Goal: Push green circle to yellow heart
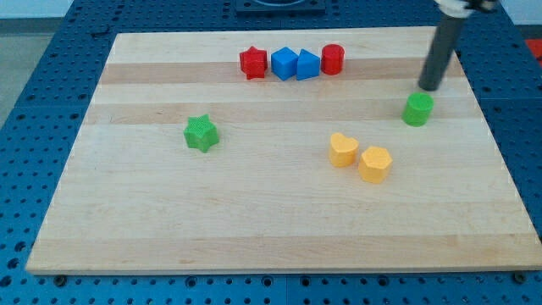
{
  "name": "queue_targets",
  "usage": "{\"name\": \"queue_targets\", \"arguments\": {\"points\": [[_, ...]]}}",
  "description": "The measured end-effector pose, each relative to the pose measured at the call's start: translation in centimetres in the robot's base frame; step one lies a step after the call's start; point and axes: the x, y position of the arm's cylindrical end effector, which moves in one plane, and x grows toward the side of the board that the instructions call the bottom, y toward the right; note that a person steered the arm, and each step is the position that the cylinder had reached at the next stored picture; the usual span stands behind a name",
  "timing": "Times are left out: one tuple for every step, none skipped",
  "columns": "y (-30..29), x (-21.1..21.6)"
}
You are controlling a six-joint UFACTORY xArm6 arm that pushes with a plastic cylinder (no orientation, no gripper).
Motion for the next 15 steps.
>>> {"name": "queue_targets", "arguments": {"points": [[0.7, 2.5], [0.5, 4.7], [-1.9, 4.8], [-4.7, 5.1], [-7.5, 5.3], [-10.0, 5.4], [-10.8, 5.4], [-10.0, 4.8], [-9.1, 4.1], [-8.1, 4.1], [-7.2, 3.0], [-7.3, 2.0], [-8.7, 1.6], [-10.3, 1.1], [-12.3, 1.4]]}}
